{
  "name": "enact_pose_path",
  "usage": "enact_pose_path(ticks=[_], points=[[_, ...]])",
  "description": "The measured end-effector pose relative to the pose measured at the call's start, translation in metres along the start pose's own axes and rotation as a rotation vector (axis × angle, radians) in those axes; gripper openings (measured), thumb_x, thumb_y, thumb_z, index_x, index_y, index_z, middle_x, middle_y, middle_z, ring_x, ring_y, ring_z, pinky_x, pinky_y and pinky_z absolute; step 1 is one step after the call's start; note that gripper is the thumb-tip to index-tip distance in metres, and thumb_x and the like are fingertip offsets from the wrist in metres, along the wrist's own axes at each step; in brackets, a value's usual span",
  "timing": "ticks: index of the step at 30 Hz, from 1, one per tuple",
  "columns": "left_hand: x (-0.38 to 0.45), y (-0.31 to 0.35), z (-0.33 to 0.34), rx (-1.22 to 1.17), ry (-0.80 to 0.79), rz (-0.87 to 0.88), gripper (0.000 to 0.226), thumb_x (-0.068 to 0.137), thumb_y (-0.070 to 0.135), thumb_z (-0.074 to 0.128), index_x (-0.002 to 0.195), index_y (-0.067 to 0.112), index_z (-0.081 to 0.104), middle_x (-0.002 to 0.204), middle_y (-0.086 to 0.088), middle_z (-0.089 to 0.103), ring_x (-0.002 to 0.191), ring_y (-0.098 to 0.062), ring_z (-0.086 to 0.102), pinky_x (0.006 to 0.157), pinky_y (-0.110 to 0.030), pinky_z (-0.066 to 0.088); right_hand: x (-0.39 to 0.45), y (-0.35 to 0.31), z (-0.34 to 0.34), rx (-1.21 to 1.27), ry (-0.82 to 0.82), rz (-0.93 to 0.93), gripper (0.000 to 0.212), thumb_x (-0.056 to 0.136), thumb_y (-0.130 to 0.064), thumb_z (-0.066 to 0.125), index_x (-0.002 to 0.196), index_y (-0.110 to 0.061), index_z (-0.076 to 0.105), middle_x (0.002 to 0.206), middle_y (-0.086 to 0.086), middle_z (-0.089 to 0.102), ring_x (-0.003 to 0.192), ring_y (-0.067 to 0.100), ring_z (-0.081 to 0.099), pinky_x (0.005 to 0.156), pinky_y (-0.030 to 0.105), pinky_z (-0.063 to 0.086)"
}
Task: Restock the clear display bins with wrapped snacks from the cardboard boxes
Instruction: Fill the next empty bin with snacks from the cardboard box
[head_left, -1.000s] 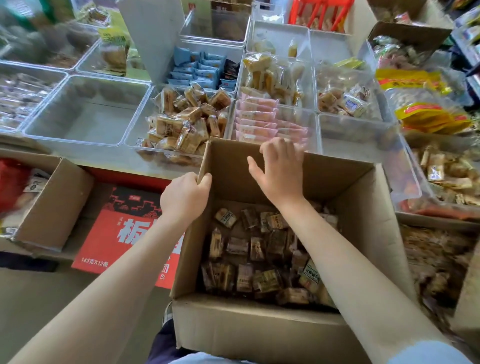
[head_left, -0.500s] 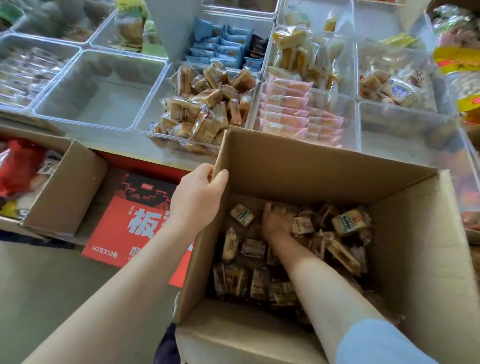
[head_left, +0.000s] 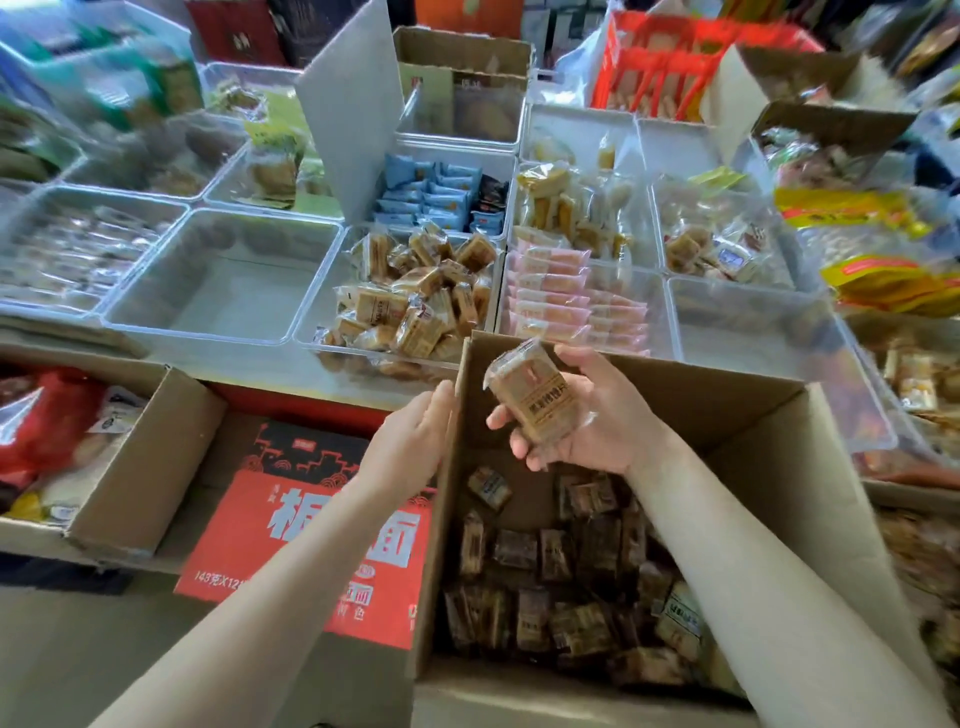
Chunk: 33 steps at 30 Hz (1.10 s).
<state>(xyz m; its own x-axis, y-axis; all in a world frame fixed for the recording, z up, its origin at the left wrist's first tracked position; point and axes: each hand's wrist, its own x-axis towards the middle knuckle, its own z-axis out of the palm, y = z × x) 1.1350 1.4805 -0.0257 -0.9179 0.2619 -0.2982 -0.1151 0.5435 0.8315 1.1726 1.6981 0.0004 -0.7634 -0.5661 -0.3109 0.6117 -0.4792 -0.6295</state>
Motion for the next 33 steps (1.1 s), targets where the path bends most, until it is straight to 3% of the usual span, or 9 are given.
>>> enact_pose_path(ticks=[5, 8, 12, 15, 19, 22, 25, 27, 33], points=[[0.02, -0.021, -0.068, 0.003, 0.039, 0.061, 0.03, 0.104, 0.044, 0.046, 0.098, 0.024, 0.068, 0.091, 0.005, 0.072, 0.076, -0.014, 0.071, 0.076, -0.041, 0.057, 0.05, -0.02, 0.069, -0.149, -0.014, -0.148, 0.046, 0.101, -0.039, 0.04, 0.128, -0.006, 0.06, 0.115, 0.023, 0.064, 0.088, 0.032, 0.066, 0.076, 0.039, 0.056], [0.042, -0.063, -0.133, 0.045, 0.11, 0.043, 0.019, 0.1, 0.034, 0.055, 0.098, 0.023, 0.07, 0.087, 0.006, 0.073, 0.076, -0.015, 0.071, 0.068, -0.035, 0.054, 0.111, -0.02, 0.106, -0.281, 0.16, -0.155, 0.047, 0.101, -0.035, 0.046, 0.135, -0.005, 0.055, 0.117, 0.023, 0.065, 0.093, 0.031, 0.068, 0.078, 0.039, 0.058], [0.085, -0.137, -0.239, 0.171, 0.233, -0.031, 0.022, 0.097, 0.029, 0.057, 0.095, 0.015, 0.074, 0.09, -0.004, 0.074, 0.09, -0.026, 0.068, 0.084, -0.038, 0.052, 0.216, -0.01, 0.144, -0.331, 0.39, -0.13, 0.032, 0.098, -0.012, 0.054, 0.129, -0.003, 0.054, 0.11, 0.022, 0.064, 0.091, 0.031, 0.068, 0.069, 0.036, 0.059], [0.127, -0.184, -0.315, 0.281, 0.293, -0.053, 0.023, 0.096, 0.019, 0.055, 0.098, 0.008, 0.074, 0.104, -0.015, 0.069, 0.104, -0.033, 0.061, 0.084, -0.037, 0.044, 0.309, 0.004, 0.159, -0.477, 0.606, -0.122, 0.027, 0.099, -0.014, 0.058, 0.125, -0.008, 0.055, 0.113, 0.023, 0.065, 0.092, 0.03, 0.069, 0.069, 0.035, 0.06], [0.181, -0.242, -0.391, 0.376, 0.289, -0.052, 0.025, 0.092, 0.016, 0.059, 0.112, 0.009, 0.071, 0.122, -0.015, 0.058, 0.117, -0.037, 0.054, 0.093, -0.044, 0.048, 0.417, 0.026, 0.156, -1.1, 0.898, -0.119, 0.045, 0.098, -0.034, 0.062, 0.138, -0.018, 0.053, 0.13, 0.007, 0.064, 0.111, 0.02, 0.063, 0.092, 0.034, 0.052], [0.216, -0.274, -0.43, 0.521, 0.252, 0.06, 0.046, 0.087, 0.014, 0.057, 0.132, 0.01, 0.062, 0.145, -0.023, 0.048, 0.134, -0.042, 0.041, 0.106, -0.053, 0.043, 0.469, 0.04, 0.153, -1.429, 0.955, -0.004, 0.043, 0.098, -0.033, 0.059, 0.14, -0.025, 0.051, 0.127, 0.003, 0.061, 0.115, 0.024, 0.058, 0.092, 0.034, 0.046], [0.246, -0.288, -0.452, 0.633, 0.124, 0.112, 0.057, 0.096, 0.028, 0.051, 0.152, 0.023, 0.04, 0.161, -0.013, 0.031, 0.152, -0.033, 0.02, 0.124, -0.051, 0.016, 0.498, 0.05, 0.148, -1.396, 1.039, 0.121, 0.039, 0.097, -0.027, 0.06, 0.135, -0.026, 0.054, 0.128, 0.0, 0.06, 0.118, 0.022, 0.056, 0.096, 0.036, 0.046], [0.262, -0.295, -0.458, 0.699, 0.018, 0.126, 0.062, 0.101, 0.042, 0.045, 0.158, 0.027, 0.025, 0.16, -0.007, 0.035, 0.152, -0.026, 0.022, 0.126, -0.048, 0.004, 0.509, 0.051, 0.141, -1.377, 1.065, 0.195, 0.041, 0.095, -0.027, 0.062, 0.136, -0.027, 0.055, 0.131, 0.0, 0.059, 0.121, 0.022, 0.055, 0.099, 0.036, 0.045], [0.273, -0.304, -0.466, 0.679, -0.009, 0.301, 0.064, 0.095, 0.045, 0.057, 0.153, 0.025, 0.036, 0.123, -0.007, 0.064, 0.119, -0.03, 0.055, 0.11, -0.043, 0.035, 0.555, 0.039, 0.136, -1.296, 0.896, 0.359, 0.03, 0.087, -0.026, 0.067, 0.116, -0.031, 0.064, 0.112, -0.007, 0.064, 0.108, 0.018, 0.06, 0.084, 0.027, 0.045]])
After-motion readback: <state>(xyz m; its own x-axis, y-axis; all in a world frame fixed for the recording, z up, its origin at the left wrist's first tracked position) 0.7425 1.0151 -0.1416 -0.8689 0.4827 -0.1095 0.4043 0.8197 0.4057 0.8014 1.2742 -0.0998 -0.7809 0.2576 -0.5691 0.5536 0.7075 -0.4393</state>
